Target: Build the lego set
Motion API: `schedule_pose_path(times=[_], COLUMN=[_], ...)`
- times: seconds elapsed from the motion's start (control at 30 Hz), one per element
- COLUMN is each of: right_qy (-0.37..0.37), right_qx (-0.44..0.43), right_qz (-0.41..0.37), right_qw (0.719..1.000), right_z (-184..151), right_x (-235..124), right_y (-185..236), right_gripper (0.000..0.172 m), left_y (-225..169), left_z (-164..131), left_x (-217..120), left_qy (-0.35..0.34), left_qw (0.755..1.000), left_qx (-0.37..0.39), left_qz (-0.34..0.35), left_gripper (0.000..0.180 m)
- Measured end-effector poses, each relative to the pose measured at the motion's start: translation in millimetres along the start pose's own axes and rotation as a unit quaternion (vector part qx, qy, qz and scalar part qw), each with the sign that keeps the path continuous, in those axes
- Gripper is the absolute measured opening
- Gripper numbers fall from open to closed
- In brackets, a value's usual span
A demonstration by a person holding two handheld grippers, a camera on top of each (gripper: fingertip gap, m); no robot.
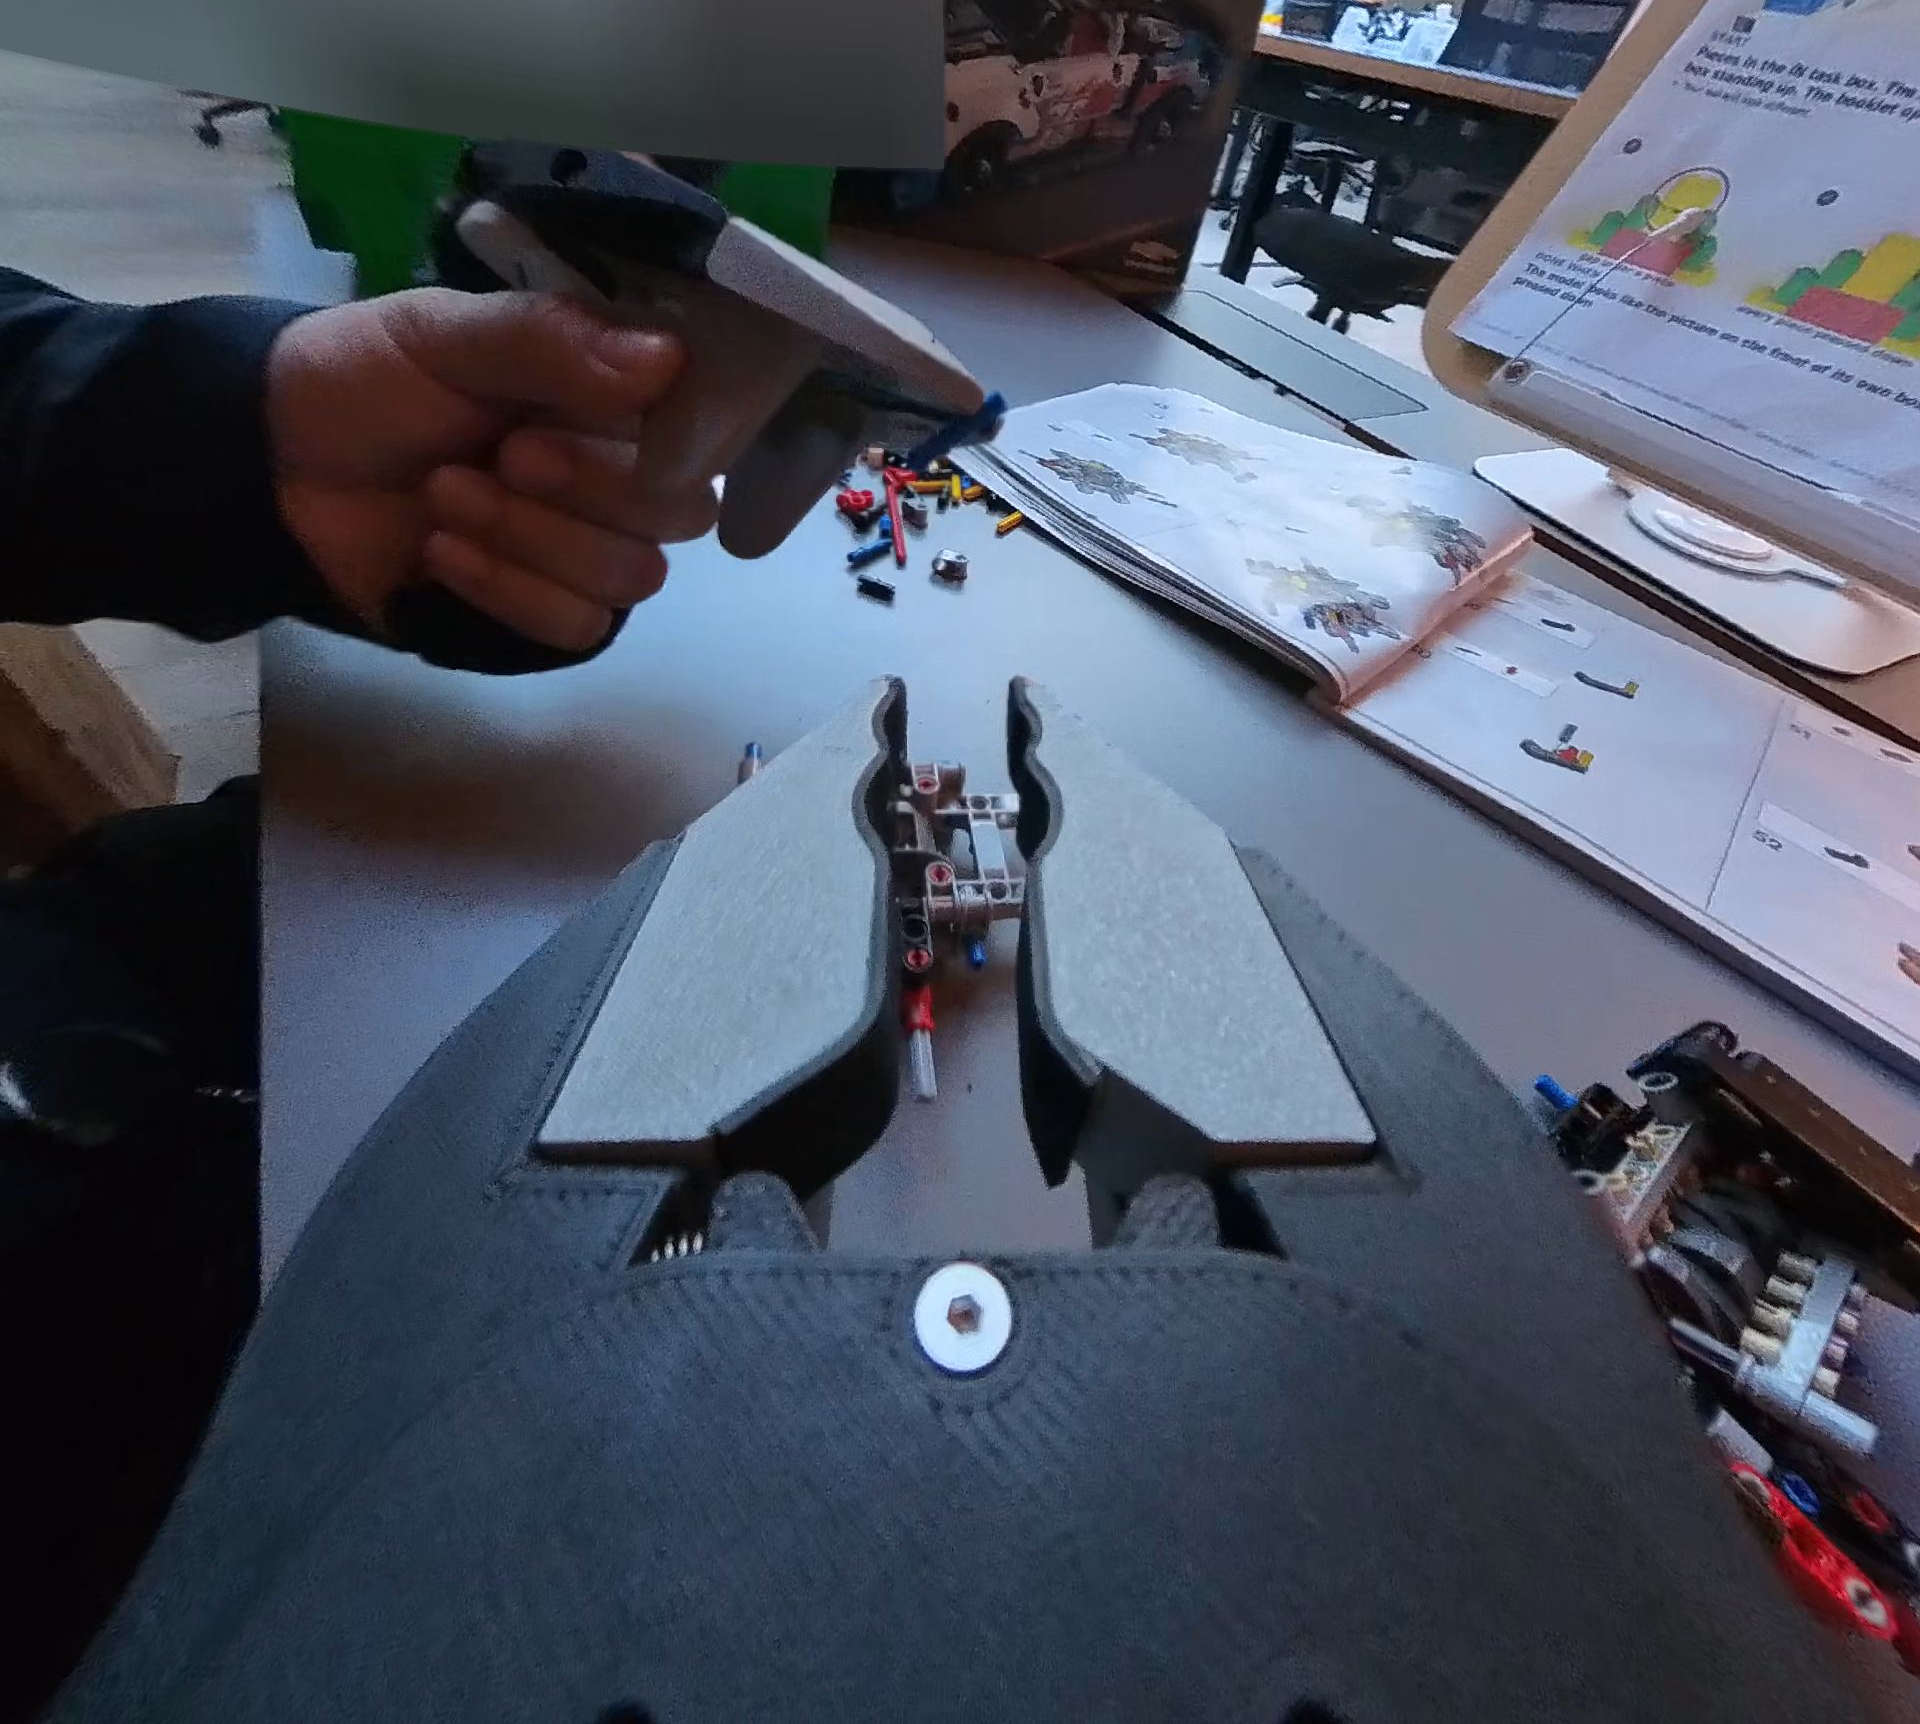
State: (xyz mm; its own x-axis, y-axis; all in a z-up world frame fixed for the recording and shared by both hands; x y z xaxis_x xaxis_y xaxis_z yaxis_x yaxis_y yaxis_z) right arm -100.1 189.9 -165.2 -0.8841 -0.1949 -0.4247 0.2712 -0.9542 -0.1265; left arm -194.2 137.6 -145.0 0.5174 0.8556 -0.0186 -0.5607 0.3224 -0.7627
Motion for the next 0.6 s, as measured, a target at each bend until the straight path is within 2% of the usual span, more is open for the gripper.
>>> schedule_pose_path(times=[0.17,0.43,0.6], right_qy=[-0.009,0.027,0.001], right_qx=[0.002,0.032,0.027], right_qz=[0.003,-0.022,-0.041], right_qw=[1.0,0.999,0.999], right_z=[12,15,23], right_x=[15,43,38], right_y=[8,5,8], right_gripper=[0.019,0.02,0.018], left_y=[8,9,13], left_z=[-6,-17,-22], left_x=[-1,8,9], left_qy=[-0.052,-0.069,-0.077], left_qw=[0.991,0.979,0.978], left_qx=[-0.116,-0.169,-0.176], left_qz=[-0.043,-0.086,-0.085], left_gripper=[0.002,0.002,0.002])
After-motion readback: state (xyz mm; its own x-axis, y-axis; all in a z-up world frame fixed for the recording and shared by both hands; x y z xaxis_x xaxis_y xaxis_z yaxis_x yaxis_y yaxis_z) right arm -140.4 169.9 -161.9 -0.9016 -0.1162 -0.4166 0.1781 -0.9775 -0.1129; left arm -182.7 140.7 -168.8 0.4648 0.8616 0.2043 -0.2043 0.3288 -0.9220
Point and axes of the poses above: each gripper's, where its closed fingertips meet, x out along the fingers, z out of its top, y = z × x across the jaws, the point moved 4 cm from there along -x, back along the fingers, and after that the axes turned 14 degrees about y, right-handed, at the moved point
